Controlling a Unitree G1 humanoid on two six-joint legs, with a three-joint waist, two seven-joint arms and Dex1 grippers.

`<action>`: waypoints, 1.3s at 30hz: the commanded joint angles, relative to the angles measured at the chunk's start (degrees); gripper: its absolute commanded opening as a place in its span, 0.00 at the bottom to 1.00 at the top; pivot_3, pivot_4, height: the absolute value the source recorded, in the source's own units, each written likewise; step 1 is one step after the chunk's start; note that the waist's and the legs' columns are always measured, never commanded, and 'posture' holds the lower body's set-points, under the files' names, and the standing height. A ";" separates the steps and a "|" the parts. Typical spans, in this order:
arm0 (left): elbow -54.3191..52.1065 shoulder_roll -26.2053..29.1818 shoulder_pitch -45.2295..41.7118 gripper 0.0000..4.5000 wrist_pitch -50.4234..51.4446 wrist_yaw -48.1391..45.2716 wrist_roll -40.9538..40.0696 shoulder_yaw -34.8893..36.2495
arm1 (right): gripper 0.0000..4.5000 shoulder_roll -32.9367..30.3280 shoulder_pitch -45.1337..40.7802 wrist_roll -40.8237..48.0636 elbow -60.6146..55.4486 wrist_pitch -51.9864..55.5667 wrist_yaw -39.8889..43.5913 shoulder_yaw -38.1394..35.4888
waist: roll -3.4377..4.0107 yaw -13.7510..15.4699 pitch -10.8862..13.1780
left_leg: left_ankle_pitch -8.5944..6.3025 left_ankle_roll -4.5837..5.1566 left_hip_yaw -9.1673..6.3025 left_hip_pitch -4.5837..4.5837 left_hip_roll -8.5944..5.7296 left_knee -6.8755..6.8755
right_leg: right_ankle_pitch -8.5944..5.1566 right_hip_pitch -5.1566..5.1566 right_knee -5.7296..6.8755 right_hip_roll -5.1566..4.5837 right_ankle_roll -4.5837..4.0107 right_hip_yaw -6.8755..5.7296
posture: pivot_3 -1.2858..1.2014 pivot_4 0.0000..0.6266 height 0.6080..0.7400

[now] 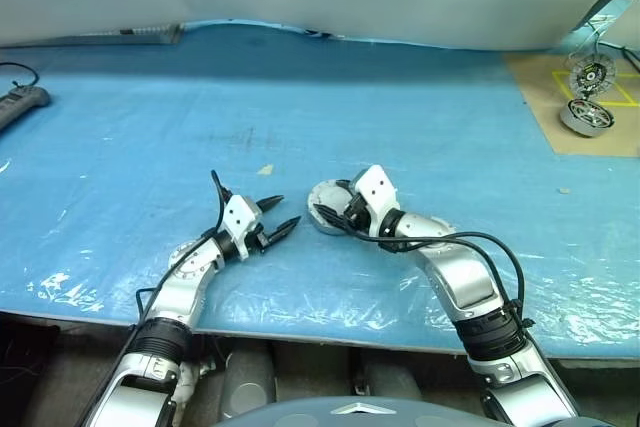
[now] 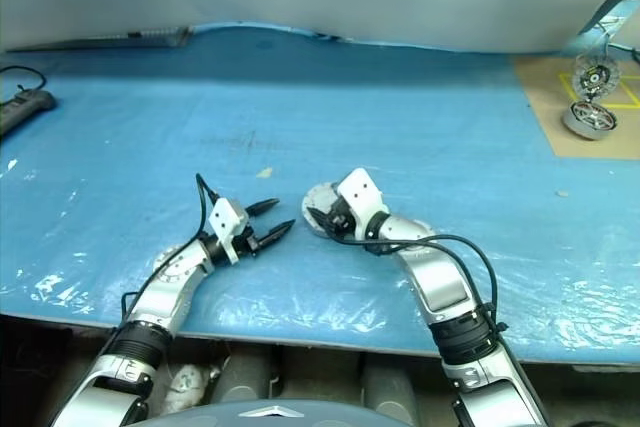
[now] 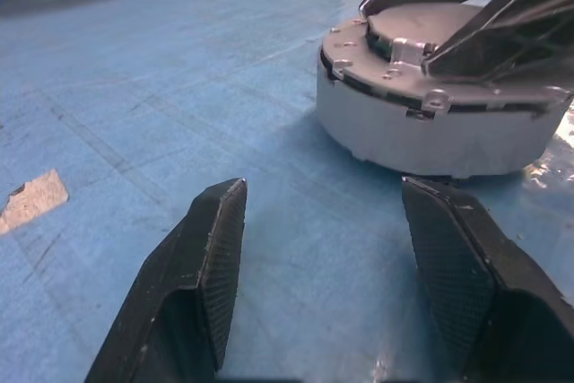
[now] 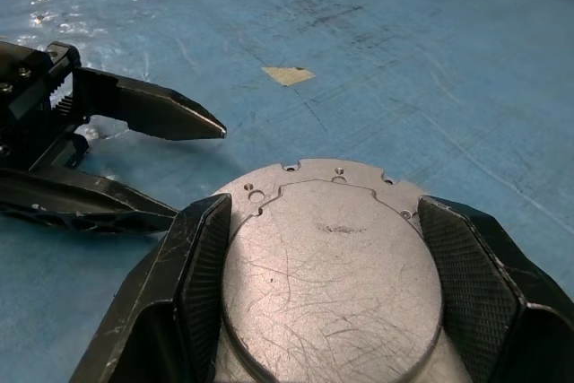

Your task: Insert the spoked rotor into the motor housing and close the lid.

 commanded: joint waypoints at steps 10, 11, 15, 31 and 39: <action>7.22 -0.12 -0.83 0.66 -7.30 -2.25 -0.56 1.43 | 0.67 1.23 -0.10 -2.65 2.21 3.02 -3.48 1.12 | -0.08 -0.23 -0.07 | -0.01 0.00 0.01 0.38 0.00 -0.04 | -0.14 0.30 0.01 -0.01 -0.22 0.07 | 0.52 0.24 1.00; 7.30 -0.16 -0.75 0.66 -7.49 -2.31 -0.63 1.47 | 0.67 1.55 -0.29 -2.44 2.22 3.67 -3.65 1.02 | -0.09 -0.23 -0.08 | -0.01 0.00 0.01 0.39 0.00 -0.04 | -0.14 0.31 0.01 -0.01 -0.22 0.08 | 0.52 0.24 1.00; 7.28 -0.41 -0.30 0.66 -8.10 -2.35 -0.64 1.35 | 0.67 2.13 -0.79 -1.88 1.42 7.03 -3.85 1.08 | -0.14 -0.30 -0.12 | -0.01 0.01 0.01 0.47 0.00 -0.06 | -0.15 0.36 0.01 -0.01 -0.22 0.10 | 0.52 0.24 1.00; 0.75 -1.43 -3.01 0.66 2.91 3.83 -3.50 3.93 | 0.67 0.20 -0.08 -4.81 2.62 4.14 -3.17 3.80 | -0.21 -0.31 -0.18 | -0.01 0.00 0.02 0.47 -0.01 -0.17 | -0.17 0.35 -0.09 -0.02 -0.20 0.11 | 0.52 0.24 1.00; -10.26 -0.70 -7.65 0.66 22.28 10.49 -4.26 4.70 | 0.67 0.32 -0.41 -5.05 3.67 3.69 -3.29 3.72 | -0.25 -0.39 -0.17 | -0.01 -0.01 0.02 0.44 -0.01 -0.17 | -0.17 0.32 -0.11 -0.01 -0.21 0.12 | 0.52 0.24 1.00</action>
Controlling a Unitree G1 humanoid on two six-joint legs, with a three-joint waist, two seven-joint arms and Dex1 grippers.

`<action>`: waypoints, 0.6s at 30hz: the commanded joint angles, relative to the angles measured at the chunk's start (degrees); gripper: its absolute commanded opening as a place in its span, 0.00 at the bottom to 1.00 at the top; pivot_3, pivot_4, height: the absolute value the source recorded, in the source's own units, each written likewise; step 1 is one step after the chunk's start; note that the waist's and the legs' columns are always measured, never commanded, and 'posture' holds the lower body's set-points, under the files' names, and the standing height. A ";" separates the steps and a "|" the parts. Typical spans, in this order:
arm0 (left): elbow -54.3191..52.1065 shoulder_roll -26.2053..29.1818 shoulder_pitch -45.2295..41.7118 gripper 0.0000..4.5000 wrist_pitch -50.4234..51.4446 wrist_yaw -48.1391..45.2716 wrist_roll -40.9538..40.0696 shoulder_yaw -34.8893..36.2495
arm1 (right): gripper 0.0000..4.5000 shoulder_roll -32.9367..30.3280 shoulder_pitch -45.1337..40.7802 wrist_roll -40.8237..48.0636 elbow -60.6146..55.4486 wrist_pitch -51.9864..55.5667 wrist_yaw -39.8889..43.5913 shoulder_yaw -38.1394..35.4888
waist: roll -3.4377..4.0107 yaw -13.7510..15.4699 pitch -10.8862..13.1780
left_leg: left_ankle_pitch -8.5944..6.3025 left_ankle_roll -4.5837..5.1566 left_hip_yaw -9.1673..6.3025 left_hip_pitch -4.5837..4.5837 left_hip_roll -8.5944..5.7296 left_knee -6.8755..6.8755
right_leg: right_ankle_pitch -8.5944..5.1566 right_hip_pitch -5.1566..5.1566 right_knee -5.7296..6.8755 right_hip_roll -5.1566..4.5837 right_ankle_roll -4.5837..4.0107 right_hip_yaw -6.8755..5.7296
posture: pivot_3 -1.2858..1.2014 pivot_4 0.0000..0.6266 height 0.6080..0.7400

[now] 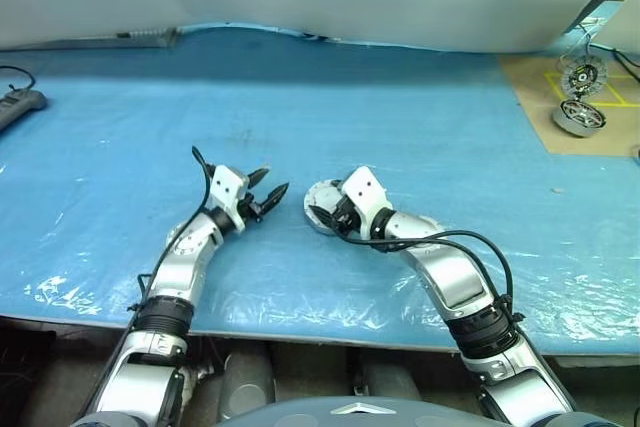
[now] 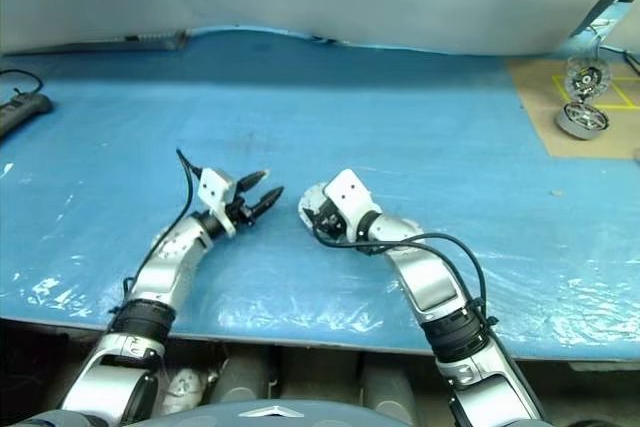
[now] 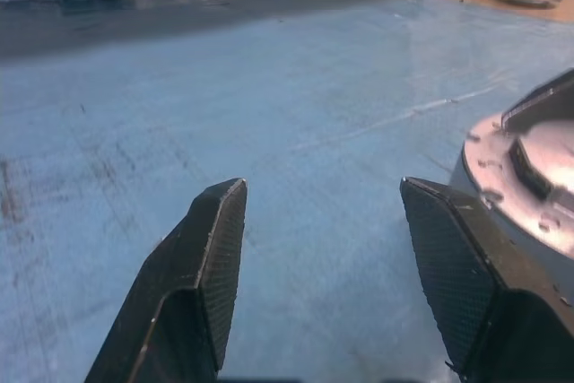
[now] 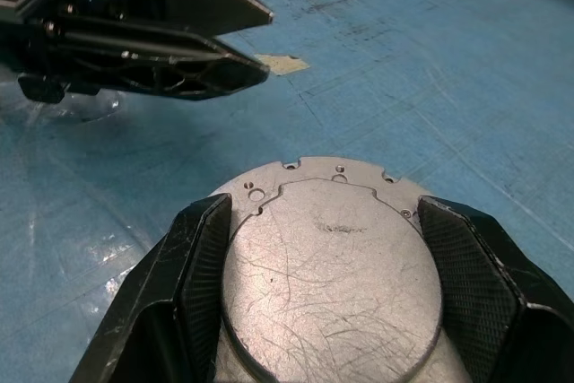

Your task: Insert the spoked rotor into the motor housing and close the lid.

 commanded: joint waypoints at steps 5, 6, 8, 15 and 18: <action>-8.72 1.78 -10.34 0.66 29.83 1.37 -6.86 0.37 | 0.67 -0.45 0.94 -1.89 4.07 1.21 -0.73 0.66 | -0.02 0.04 0.01 | 0.00 0.00 0.01 0.01 -0.01 0.01 | 0.00 -0.02 0.09 0.02 -0.01 -0.04 | 0.52 0.24 1.00; -8.73 2.15 -11.40 0.66 32.02 0.60 -7.26 -0.07 | 0.67 -0.44 0.95 -1.91 4.15 1.16 -0.76 0.67 | -0.02 0.03 0.01 | 0.00 0.00 0.01 0.02 -0.03 0.01 | 0.00 -0.01 0.09 0.00 -0.01 -0.03 | 0.52 0.24 1.00; -8.01 2.63 -13.61 0.66 36.00 -1.71 -9.04 -0.14 | 0.67 -0.38 0.90 -1.93 4.40 1.09 -0.83 0.62 | -0.01 -0.04 0.01 | 0.00 0.00 0.01 0.04 -0.04 0.02 | 0.00 0.00 0.06 0.00 -0.01 0.02 | 0.52 0.24 1.00; -3.77 3.39 -17.62 0.45 39.95 -9.09 -12.11 0.38 | 0.67 -0.21 0.81 -1.95 4.62 1.21 -1.12 0.33 | -0.01 0.00 0.01 | 0.01 -0.01 0.01 -0.07 -0.09 -0.03 | 0.01 -0.07 -0.03 0.10 -0.02 -0.03 | 0.52 0.24 1.00; -2.93 3.49 -17.81 0.22 40.50 -11.42 -11.95 -0.50 | 0.67 -0.08 0.79 -1.95 4.69 1.28 -1.26 0.28 | -0.01 0.02 0.01 | 0.01 -0.01 0.01 -0.06 -0.08 -0.03 | 0.00 -0.06 -0.03 0.09 -0.03 -0.03 | 0.52 0.24 1.00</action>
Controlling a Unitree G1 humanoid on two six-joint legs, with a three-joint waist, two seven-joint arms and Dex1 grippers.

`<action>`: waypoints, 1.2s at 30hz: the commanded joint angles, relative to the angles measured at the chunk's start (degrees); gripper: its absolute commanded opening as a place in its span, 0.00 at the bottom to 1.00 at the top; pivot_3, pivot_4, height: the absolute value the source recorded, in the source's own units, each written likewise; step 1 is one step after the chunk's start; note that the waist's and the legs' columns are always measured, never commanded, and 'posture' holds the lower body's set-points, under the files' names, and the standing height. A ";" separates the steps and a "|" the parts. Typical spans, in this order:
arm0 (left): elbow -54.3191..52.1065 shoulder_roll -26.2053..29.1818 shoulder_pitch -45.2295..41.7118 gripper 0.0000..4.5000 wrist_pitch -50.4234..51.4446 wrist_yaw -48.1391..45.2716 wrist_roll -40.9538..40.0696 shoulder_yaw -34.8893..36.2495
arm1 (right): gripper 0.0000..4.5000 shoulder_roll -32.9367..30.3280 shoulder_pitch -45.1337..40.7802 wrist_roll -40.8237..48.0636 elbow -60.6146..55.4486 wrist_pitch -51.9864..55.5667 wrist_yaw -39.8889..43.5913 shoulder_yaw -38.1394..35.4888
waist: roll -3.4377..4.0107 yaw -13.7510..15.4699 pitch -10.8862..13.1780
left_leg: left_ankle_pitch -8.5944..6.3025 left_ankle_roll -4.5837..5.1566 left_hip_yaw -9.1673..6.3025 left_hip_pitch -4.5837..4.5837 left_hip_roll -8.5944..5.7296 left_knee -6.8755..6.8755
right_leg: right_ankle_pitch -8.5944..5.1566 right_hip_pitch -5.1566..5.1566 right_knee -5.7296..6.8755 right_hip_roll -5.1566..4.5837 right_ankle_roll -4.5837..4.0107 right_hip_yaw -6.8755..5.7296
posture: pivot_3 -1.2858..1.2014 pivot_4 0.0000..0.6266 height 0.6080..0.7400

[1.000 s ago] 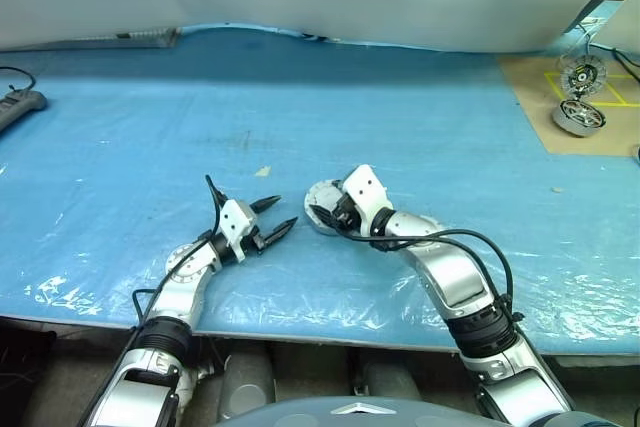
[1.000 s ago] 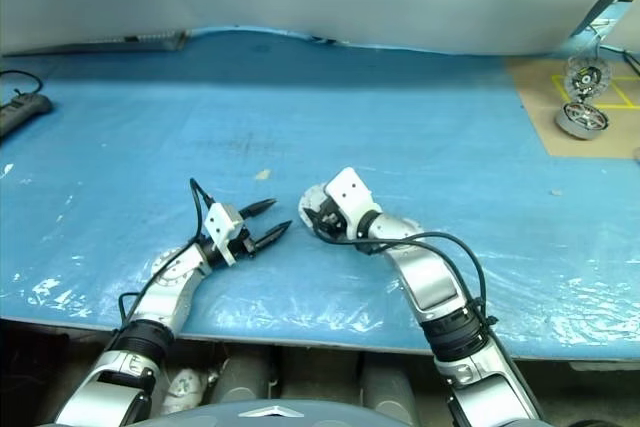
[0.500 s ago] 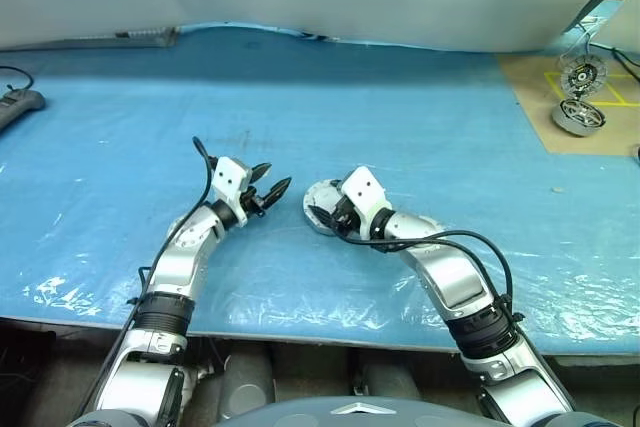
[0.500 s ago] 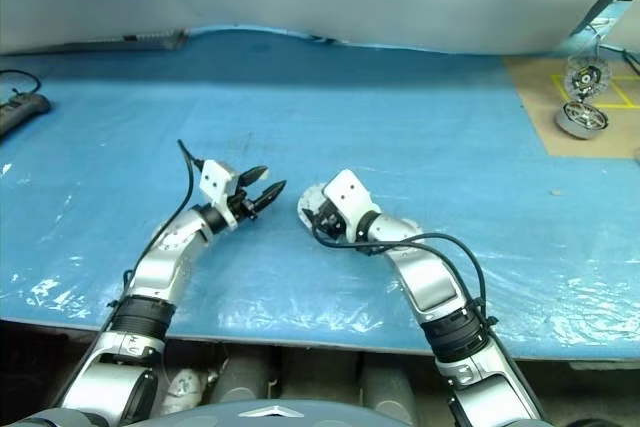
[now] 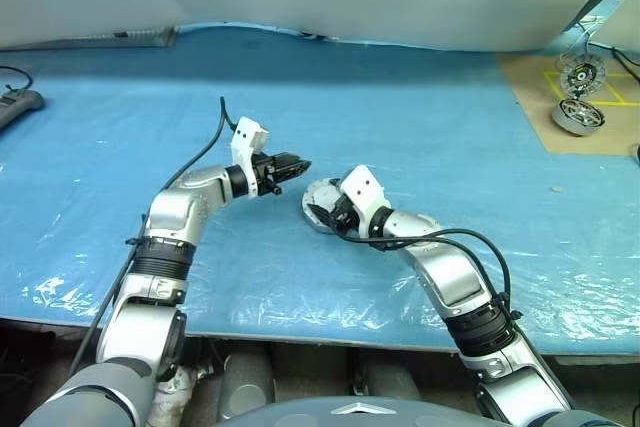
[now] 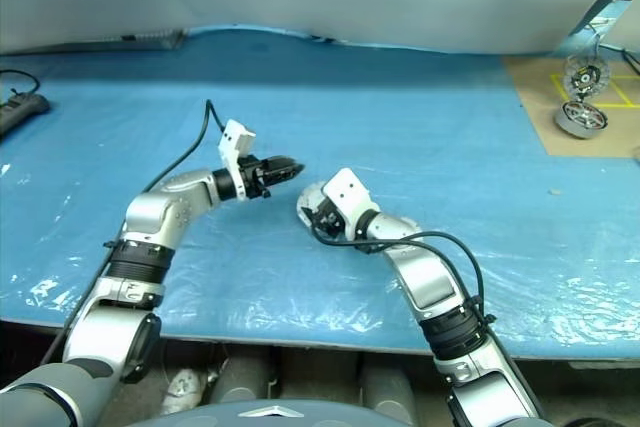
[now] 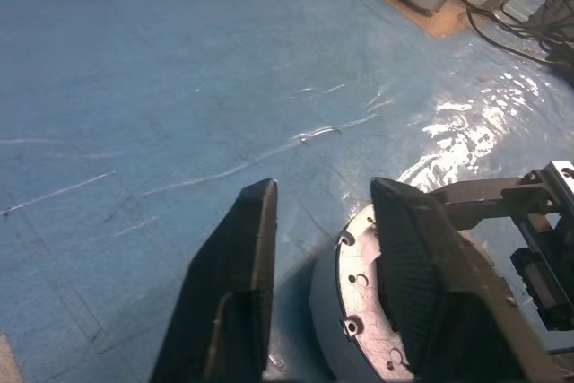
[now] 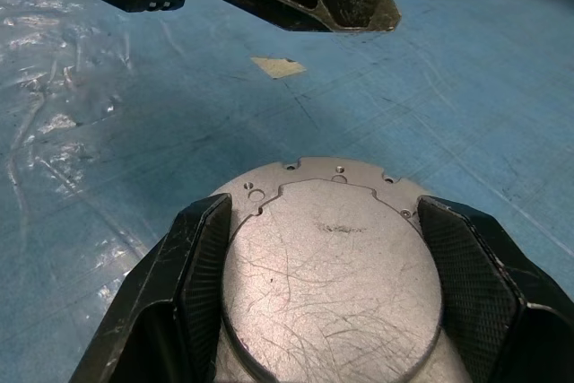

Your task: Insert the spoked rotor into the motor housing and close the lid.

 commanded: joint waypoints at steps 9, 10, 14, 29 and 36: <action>2.15 0.10 -0.90 0.00 -0.31 -5.14 1.02 -2.83 | 0.67 -0.30 1.29 -1.88 3.84 1.78 -1.13 0.35 | 0.00 -0.02 0.00 | 0.00 0.00 0.00 0.01 0.05 -0.10 | 0.00 0.00 -0.08 -0.01 0.00 0.01 | 0.52 0.24 1.00; 2.34 0.08 -0.84 0.00 -0.47 -5.28 1.22 -3.04 | 0.67 -0.31 1.26 -1.88 3.85 1.77 -1.10 0.35 | 0.00 -0.03 0.00 | 0.00 0.00 0.00 0.01 0.05 -0.11 | 0.00 0.00 -0.09 -0.01 0.00 0.01 | 0.52 0.24 1.00; 4.04 -0.17 -0.67 0.00 -1.74 -5.95 2.71 -4.34 | 0.67 -0.28 1.06 -1.87 4.12 1.60 -0.99 0.37 | 0.00 -0.02 0.00 | 0.00 0.00 0.00 0.02 0.05 -0.15 | 0.00 0.01 -0.13 -0.02 0.01 0.02 | 0.52 0.24 1.00; 8.32 -2.85 -0.90 0.00 -4.41 -8.17 5.66 -7.07 | 0.74 -0.56 2.32 0.05 2.96 1.39 0.69 -0.82 | 0.00 0.12 0.00 | 0.00 0.00 0.00 0.25 0.01 -0.49 | 0.01 0.35 -0.58 -0.11 0.02 -0.08 | 0.52 0.24 1.00; 10.18 -2.86 -1.16 0.00 -6.82 -8.18 7.59 -7.50 | 0.99 4.09 4.91 13.48 -6.91 6.93 1.15 -12.74 | 0.00 0.71 0.00 | 0.00 0.01 0.00 0.15 -0.17 -0.78 | 0.06 0.28 -0.70 -0.27 0.19 -0.14 | 0.52 0.24 1.00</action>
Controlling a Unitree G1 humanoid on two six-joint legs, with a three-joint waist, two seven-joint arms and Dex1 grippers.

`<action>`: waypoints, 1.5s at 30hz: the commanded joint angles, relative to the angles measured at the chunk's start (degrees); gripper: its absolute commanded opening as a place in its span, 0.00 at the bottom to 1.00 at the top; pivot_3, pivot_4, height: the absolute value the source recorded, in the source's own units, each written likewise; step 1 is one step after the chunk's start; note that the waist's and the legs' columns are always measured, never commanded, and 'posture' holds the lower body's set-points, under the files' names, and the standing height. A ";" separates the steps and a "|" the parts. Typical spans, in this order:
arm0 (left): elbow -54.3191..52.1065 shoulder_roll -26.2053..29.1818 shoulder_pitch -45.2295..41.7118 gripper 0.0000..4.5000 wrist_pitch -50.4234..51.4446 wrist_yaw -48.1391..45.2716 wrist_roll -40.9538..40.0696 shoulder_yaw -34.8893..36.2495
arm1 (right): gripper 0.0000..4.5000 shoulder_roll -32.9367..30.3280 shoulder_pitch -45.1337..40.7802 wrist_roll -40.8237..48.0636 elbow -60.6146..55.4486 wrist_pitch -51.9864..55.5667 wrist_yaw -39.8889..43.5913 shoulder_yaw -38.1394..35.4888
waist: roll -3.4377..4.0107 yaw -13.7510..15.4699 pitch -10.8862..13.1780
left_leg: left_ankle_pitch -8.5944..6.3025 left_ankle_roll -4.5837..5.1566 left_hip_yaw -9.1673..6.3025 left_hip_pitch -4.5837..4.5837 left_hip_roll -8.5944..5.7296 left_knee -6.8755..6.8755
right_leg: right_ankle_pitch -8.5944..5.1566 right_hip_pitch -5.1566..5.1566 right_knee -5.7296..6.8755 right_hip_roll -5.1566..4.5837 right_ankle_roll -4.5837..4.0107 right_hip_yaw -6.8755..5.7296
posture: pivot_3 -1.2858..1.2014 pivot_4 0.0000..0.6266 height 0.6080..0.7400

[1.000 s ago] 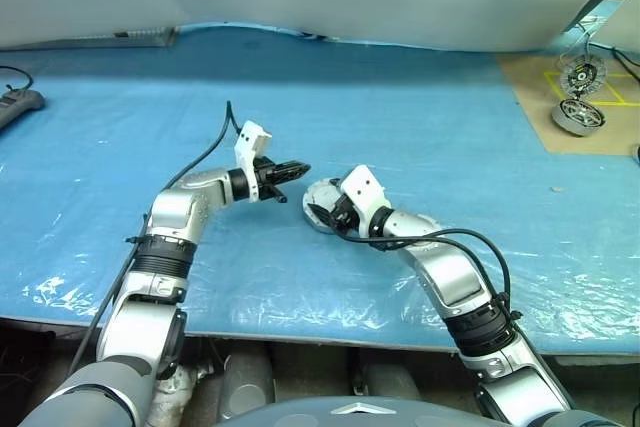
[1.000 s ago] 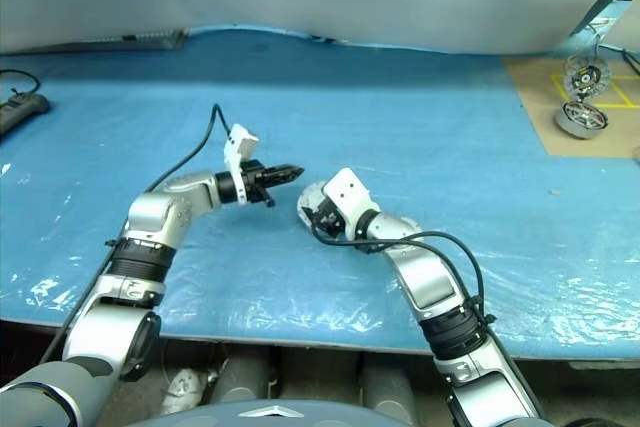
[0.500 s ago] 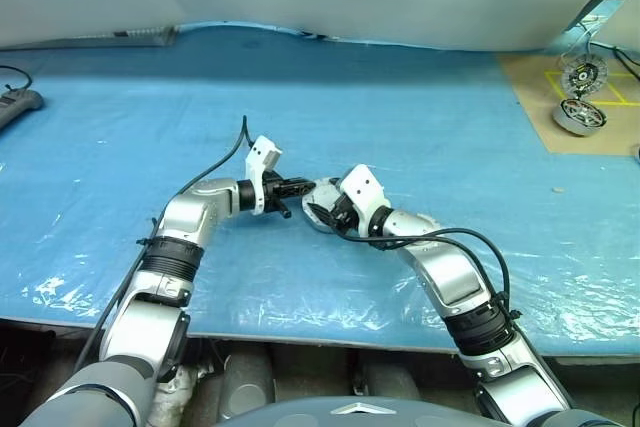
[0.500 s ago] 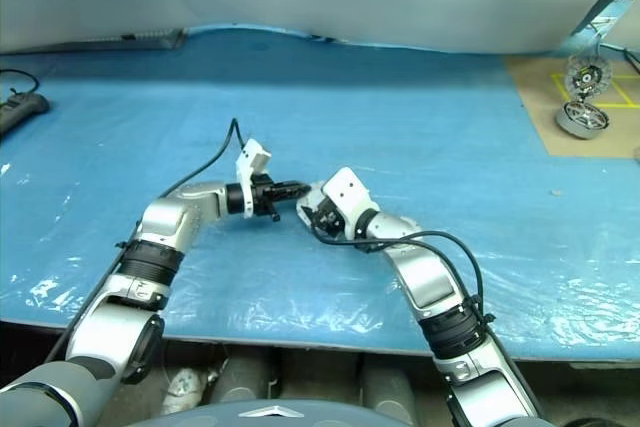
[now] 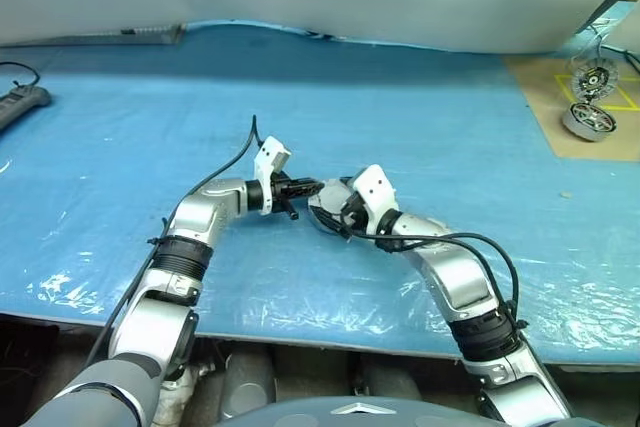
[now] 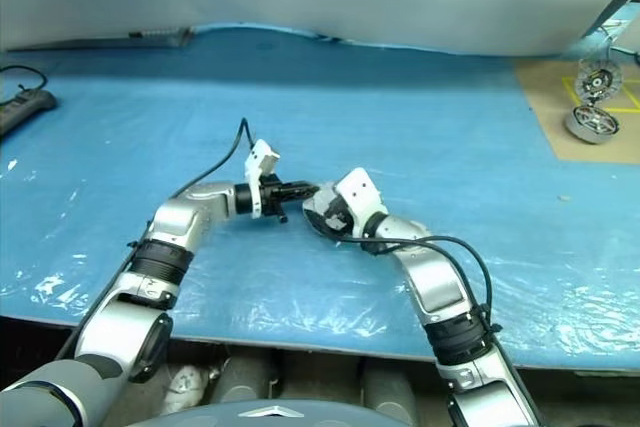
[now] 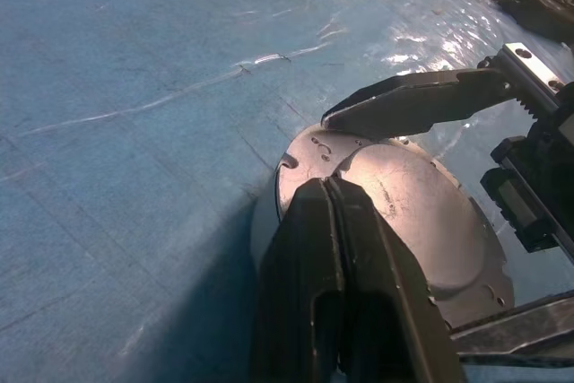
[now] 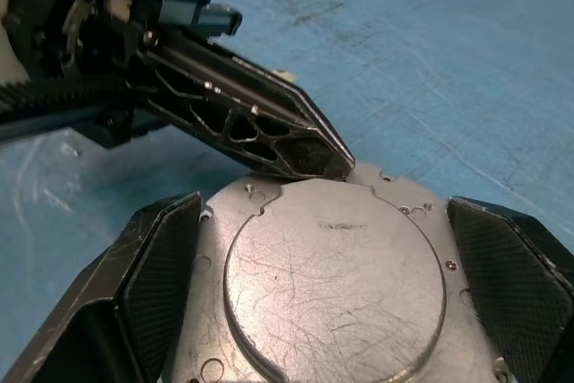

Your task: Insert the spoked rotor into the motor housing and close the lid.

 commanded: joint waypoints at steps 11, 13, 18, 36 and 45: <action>1.38 -0.86 0.52 0.00 -2.27 -0.09 2.58 -1.55 | 0.99 8.76 1.68 29.59 -6.43 24.19 -11.16 -28.54 | 0.00 0.90 0.01 | 0.01 -0.01 -0.02 -0.19 -0.23 -0.18 | 0.07 -0.19 0.02 -0.12 0.11 -0.12 | 0.52 0.24 1.00; 1.38 -0.99 0.42 0.00 -2.47 -0.13 2.65 -1.49 | 0.99 9.68 1.93 32.62 -6.14 27.24 -12.60 -30.19 | 0.00 0.92 0.01 | 0.01 -0.02 -0.02 -0.19 -0.24 -0.18 | 0.07 -0.19 0.02 -0.13 0.11 -0.13 | 0.52 0.24 1.00; 1.74 -1.20 0.15 0.00 -2.96 -0.13 2.92 -1.37 | 0.99 11.87 2.57 38.88 -5.28 32.97 -16.19 -32.90 | 0.00 0.95 0.01 | 0.01 -0.02 -0.03 -0.19 -0.35 -0.21 | 0.07 -0.20 0.02 -0.14 0.12 -0.13 | 0.52 0.24 1.00; 1.45 -1.39 0.58 0.00 -3.78 -0.14 3.59 -1.51 | 0.71 16.44 3.48 61.31 3.62 41.77 -28.91 -42.05 | 0.01 1.07 0.01 | 0.02 -0.03 -0.07 -0.22 -0.48 -0.22 | 0.04 -0.20 0.02 -0.25 0.18 -0.17 | 0.52 0.24 1.00; 1.06 -1.54 0.93 0.00 -3.42 -0.21 3.73 -1.35 | 0.23 14.71 5.93 68.96 2.77 41.65 -33.83 -38.38 | 0.01 1.07 0.01 | 0.02 -0.03 -0.12 -0.35 -0.50 -0.23 | 0.04 -0.29 0.02 -0.25 0.21 -0.25 | 0.52 0.24 1.00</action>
